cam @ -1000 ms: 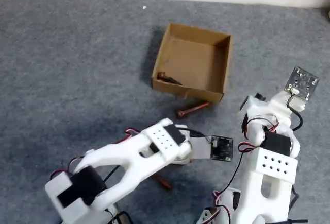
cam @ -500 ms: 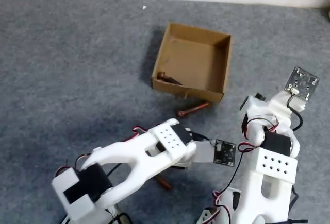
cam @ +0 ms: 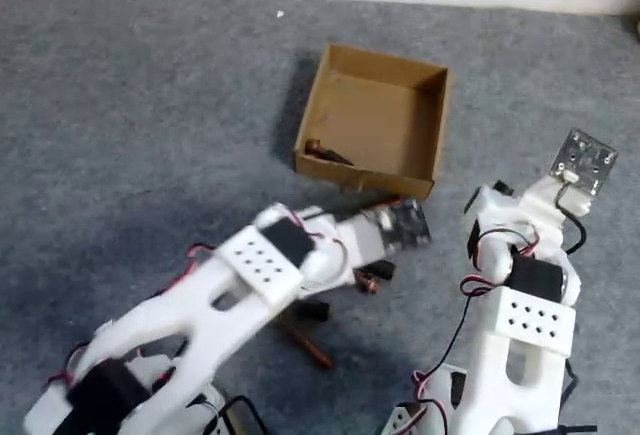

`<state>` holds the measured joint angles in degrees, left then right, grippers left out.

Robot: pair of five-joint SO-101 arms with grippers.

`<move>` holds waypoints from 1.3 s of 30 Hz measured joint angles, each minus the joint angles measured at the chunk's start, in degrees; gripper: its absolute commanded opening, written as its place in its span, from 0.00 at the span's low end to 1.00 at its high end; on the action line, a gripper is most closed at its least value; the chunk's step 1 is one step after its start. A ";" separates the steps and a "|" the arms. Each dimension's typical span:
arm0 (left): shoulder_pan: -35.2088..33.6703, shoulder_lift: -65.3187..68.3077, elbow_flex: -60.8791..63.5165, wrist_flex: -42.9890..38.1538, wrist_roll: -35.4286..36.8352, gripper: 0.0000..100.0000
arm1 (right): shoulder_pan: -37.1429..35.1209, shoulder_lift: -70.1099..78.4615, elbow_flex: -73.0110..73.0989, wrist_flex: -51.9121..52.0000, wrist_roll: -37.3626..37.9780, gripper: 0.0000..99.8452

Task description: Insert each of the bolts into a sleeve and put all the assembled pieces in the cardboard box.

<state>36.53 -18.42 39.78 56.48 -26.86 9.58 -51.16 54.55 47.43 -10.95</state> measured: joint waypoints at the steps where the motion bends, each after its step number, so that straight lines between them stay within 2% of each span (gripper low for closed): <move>1: -1.14 -1.76 0.00 0.00 1.41 0.01 | -1.05 0.00 0.00 0.00 0.00 0.01; 10: -9.41 -19.25 7.03 -1.85 14.15 0.01 | -9.85 -0.53 0.00 2.11 0.00 0.01; 15: -12.31 -30.51 16.44 -12.13 26.64 0.01 | -11.60 -7.74 1.49 2.11 0.00 0.01; 18: -14.77 -36.13 21.19 -18.64 32.18 0.01 | -15.12 -12.57 5.98 1.93 0.00 0.01; 25: -15.82 -45.27 29.01 -29.98 34.99 0.01 | -23.03 -20.75 15.30 -5.10 0.09 0.01; 29: -16.35 -48.70 32.79 -35.34 38.51 0.01 | -28.04 -24.35 19.96 -8.70 3.69 0.01; 39: -17.05 -61.19 41.49 -42.20 52.40 0.01 | -37.80 -32.97 35.43 -23.30 9.67 0.01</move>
<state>19.47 -79.60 81.27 14.29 25.54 -28.22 -84.13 89.98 24.13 -1.27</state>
